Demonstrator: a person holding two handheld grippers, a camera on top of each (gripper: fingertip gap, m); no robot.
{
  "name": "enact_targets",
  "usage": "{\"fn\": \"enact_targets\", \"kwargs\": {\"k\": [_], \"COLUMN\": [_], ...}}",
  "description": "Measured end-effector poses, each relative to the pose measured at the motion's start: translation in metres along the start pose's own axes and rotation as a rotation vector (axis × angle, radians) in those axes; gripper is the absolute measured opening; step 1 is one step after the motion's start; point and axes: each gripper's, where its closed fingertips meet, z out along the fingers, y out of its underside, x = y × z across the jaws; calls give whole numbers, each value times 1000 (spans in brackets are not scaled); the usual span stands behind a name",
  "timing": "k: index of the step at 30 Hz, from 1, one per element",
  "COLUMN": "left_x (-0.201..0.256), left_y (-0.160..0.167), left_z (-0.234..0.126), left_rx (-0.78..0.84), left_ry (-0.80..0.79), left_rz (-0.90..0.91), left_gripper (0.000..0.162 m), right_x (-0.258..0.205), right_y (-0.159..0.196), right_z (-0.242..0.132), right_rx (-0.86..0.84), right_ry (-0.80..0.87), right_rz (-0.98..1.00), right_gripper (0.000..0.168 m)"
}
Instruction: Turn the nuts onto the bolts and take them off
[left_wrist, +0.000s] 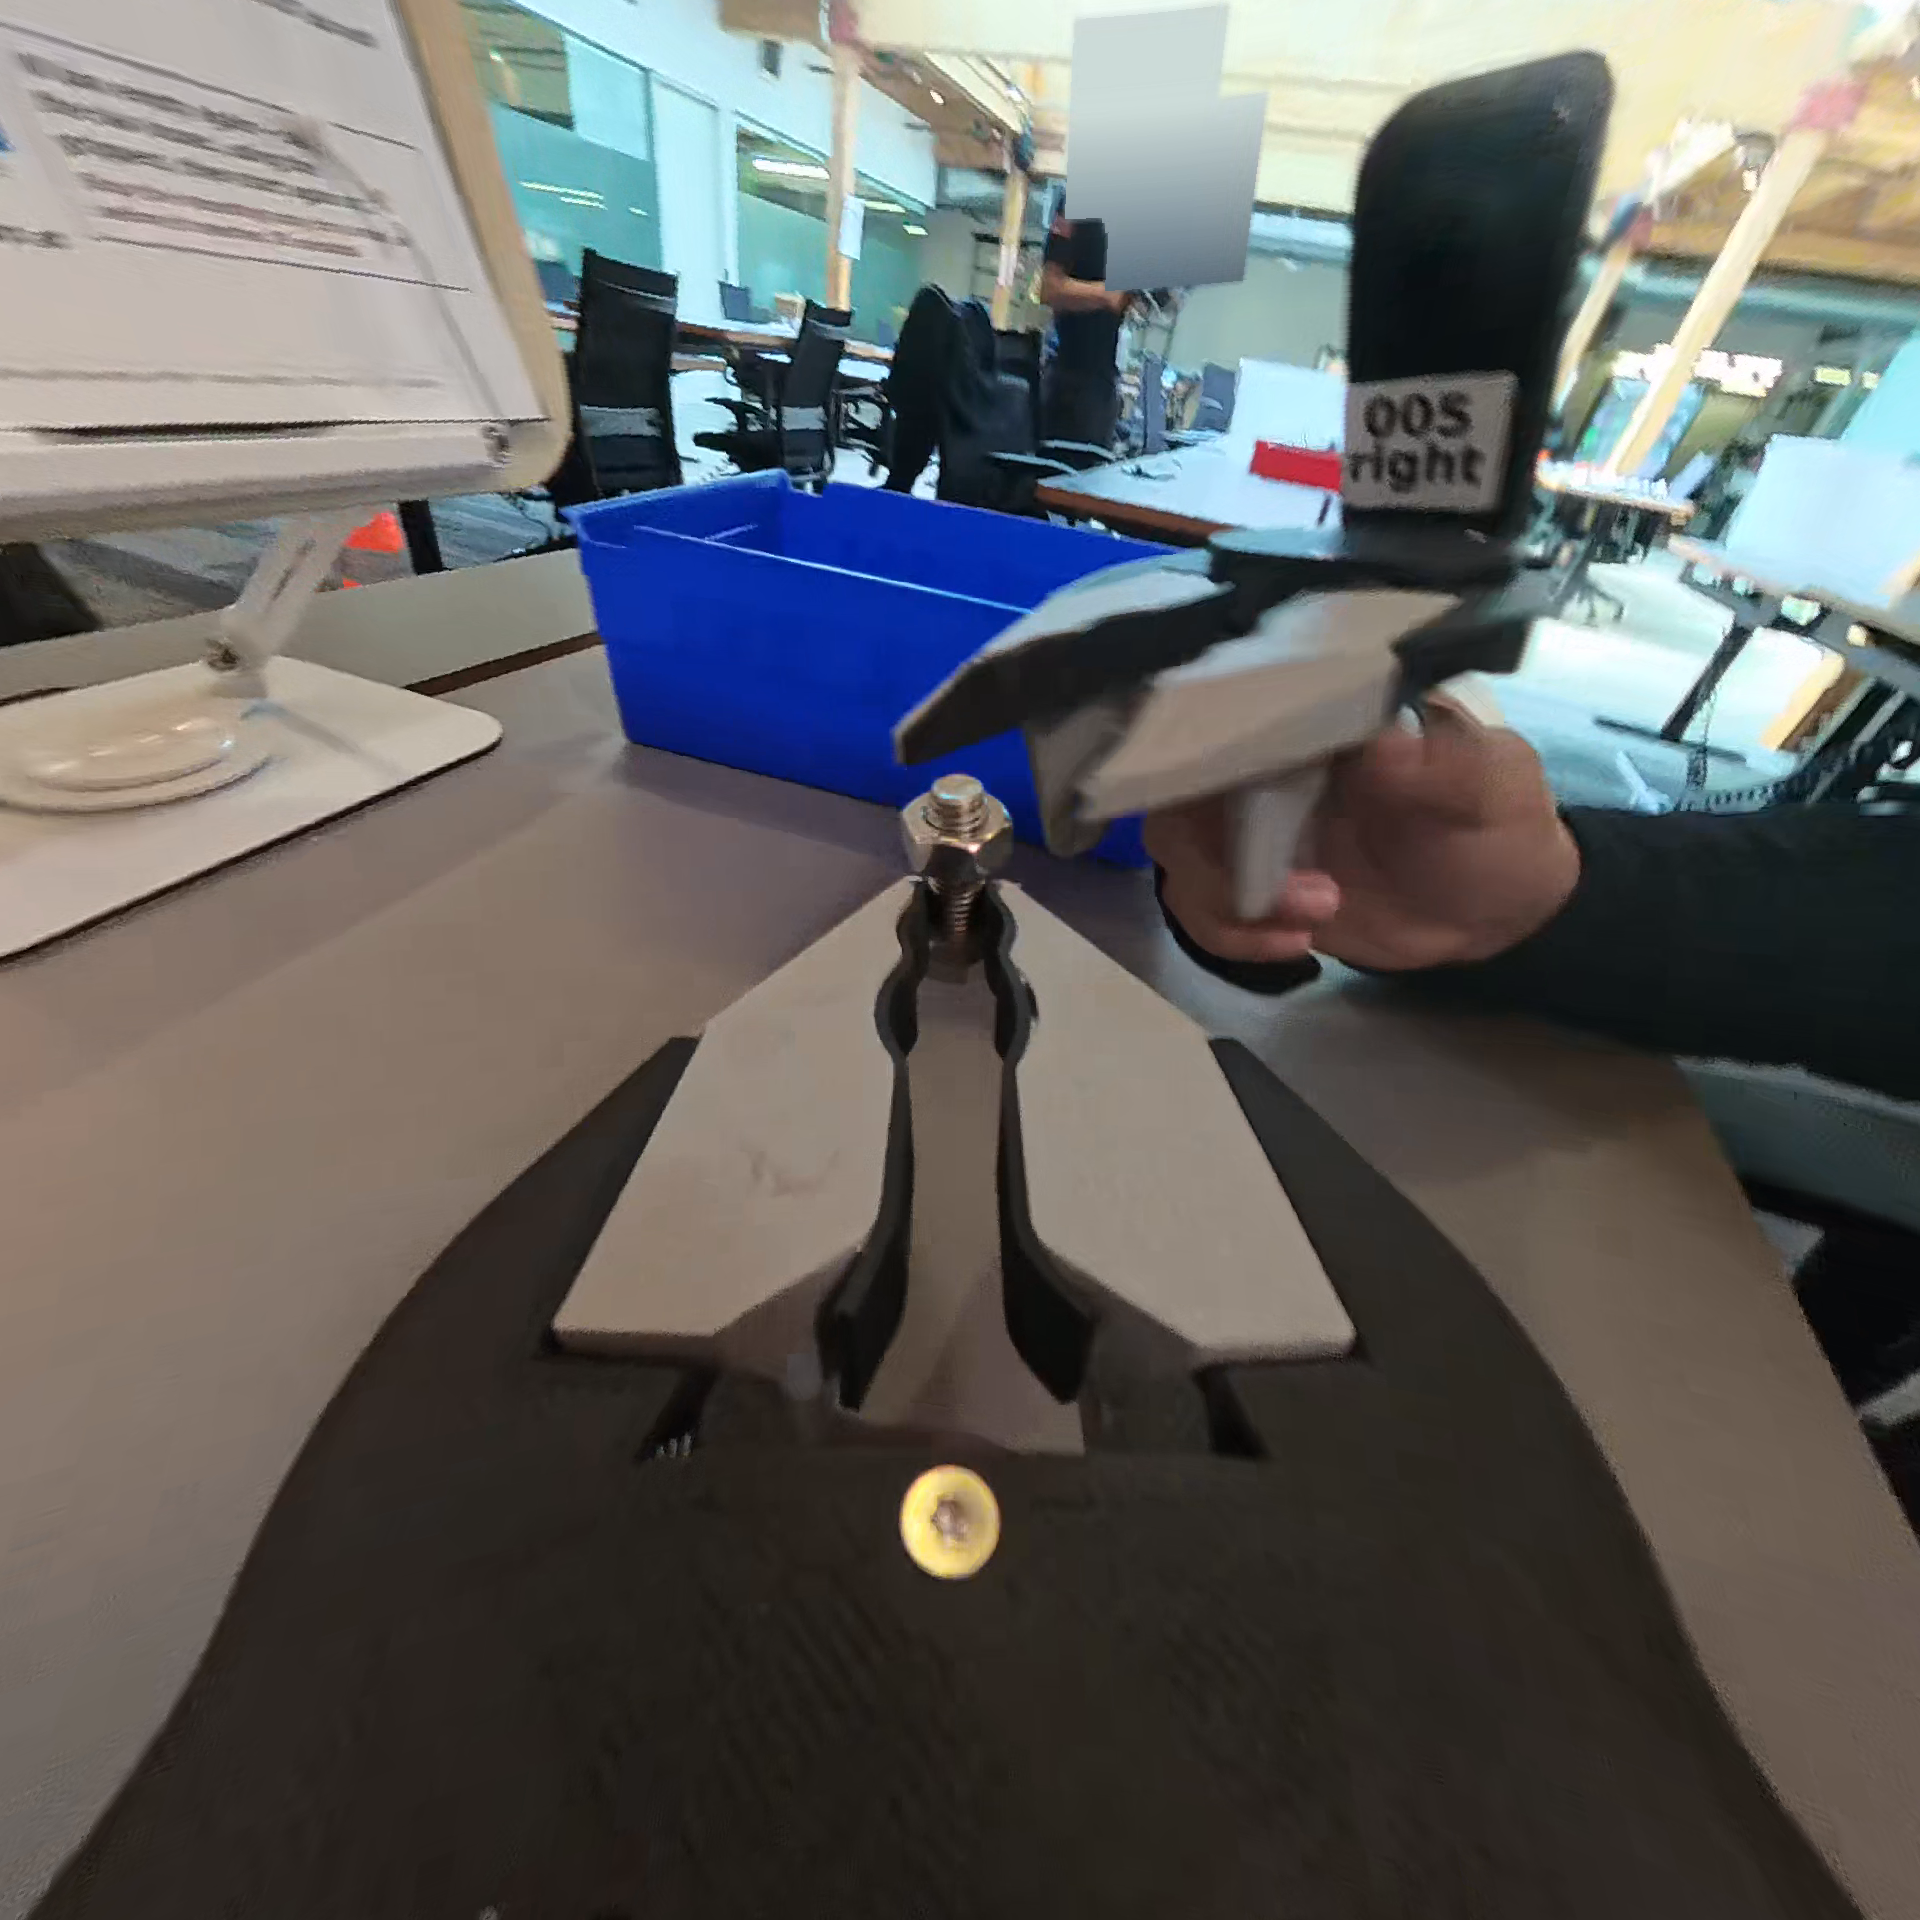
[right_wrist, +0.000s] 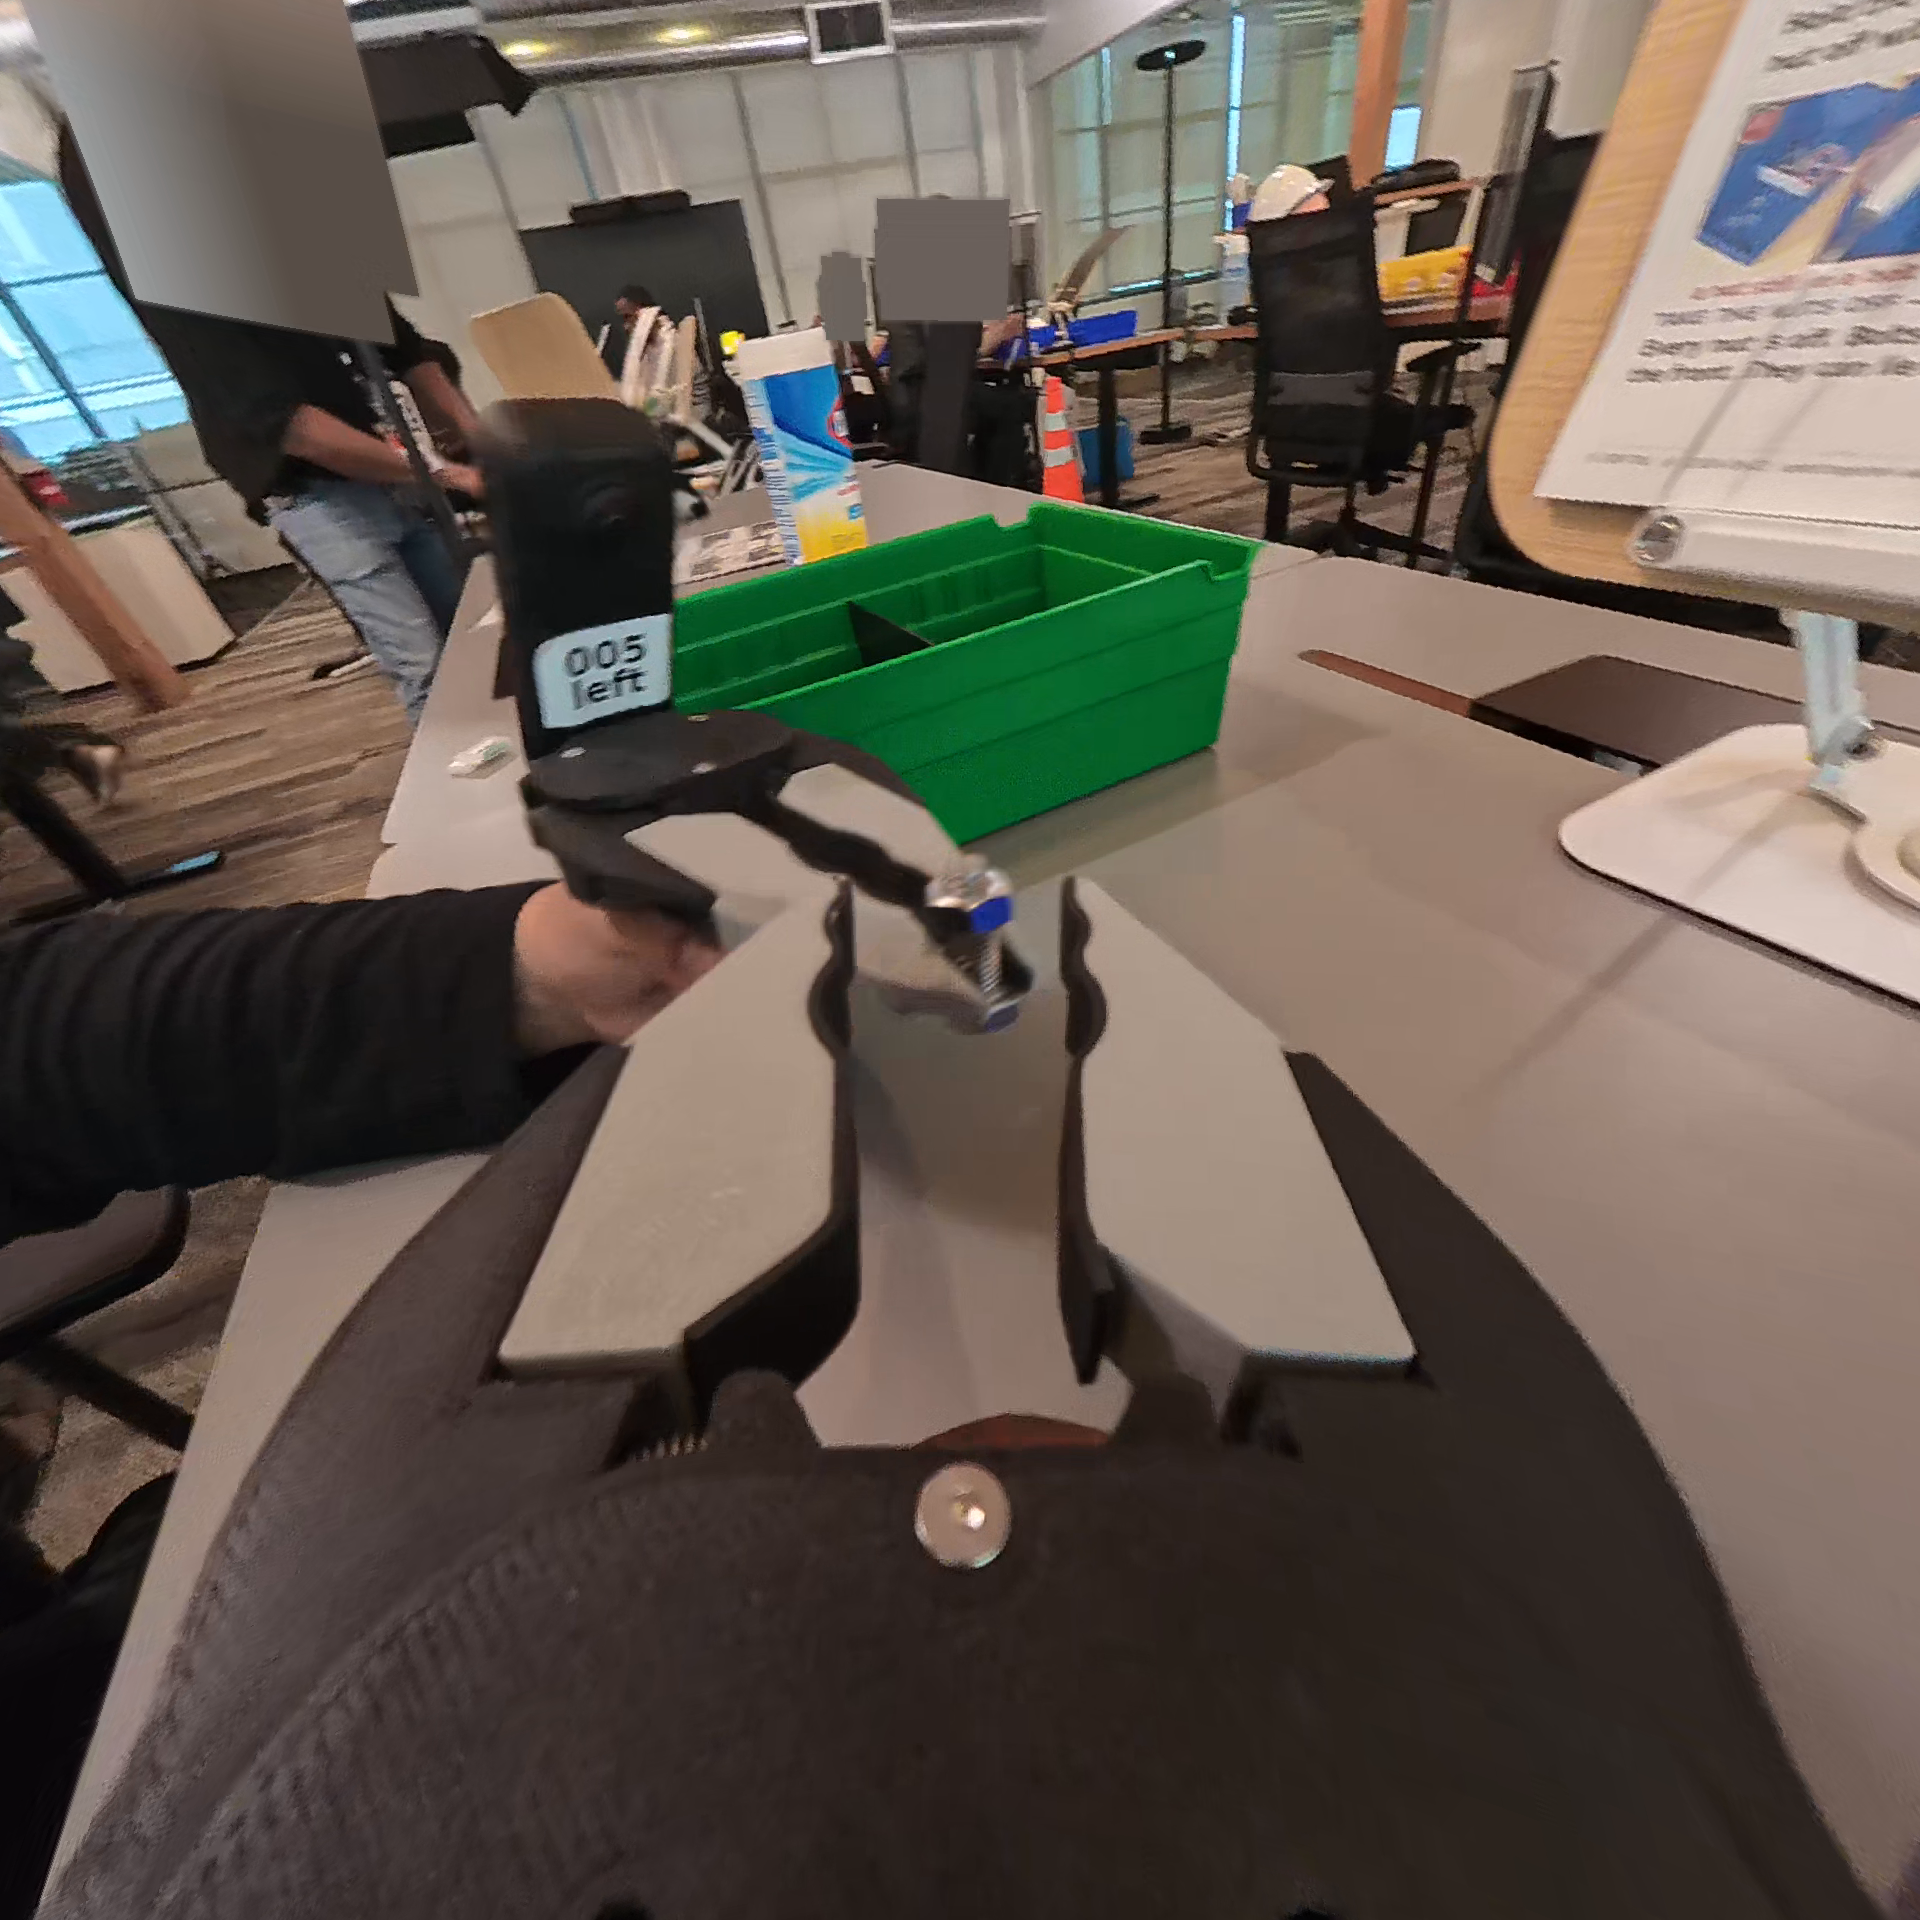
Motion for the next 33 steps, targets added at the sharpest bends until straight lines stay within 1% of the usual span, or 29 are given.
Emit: {"fn": "enact_targets", "kwargs": {"k": [1,2,4,6,8,9,11,16,22,23,25,26,27,29,33], "left_x": [4,8,10,8,5,6,6,6,5,5,8,7,6,4,-3], "left_y": [1,1,1,1,2,1,2,3,1,1,-1,0,0,1,1], "left_z": [1,2,2,3,2,2,2,4,2,2,2,2,2,3,1], "left_rx": [-8,-12,-10,-10,-12,-9,-11,-22,-7,-4,9,7,3,-3,-8], "left_ry": [11,21,24,11,4,7,5,-2,6,8,25,22,15,0,-34], "left_rz": [26,41,49,34,19,15,19,27,7,4,0,-4,-4,-3,14], "left_gripper": [6,6,6,6,6,7,7,7,7,9,28,36,40,42,42], "right_x": [5,9,9,3,-5,-6,-3,-1,-1,0,4,6,7,9,12], "right_y": [0,0,1,1,3,6,13,15,13,12,11,11,9,4,-15], "right_z": [-2,-3,-4,-3,-1,1,4,3,4,3,2,1,-1,-4,-17], "right_rx": [2,2,3,8,0,-13,-52,-71,-77,-77,-75,-72,-67,-46,11], "right_ry": [13,18,-13,-65,-120,-118,-80,-69,-7,-2,32,41,40,51,100], "right_rz": [20,40,73,100,125,123,81,68,-16,-21,-25,-28,-24,-23,-78], "right_gripper": [30,29,31,39,42,40,16,15,15,14,15,15,15,14,14]}}
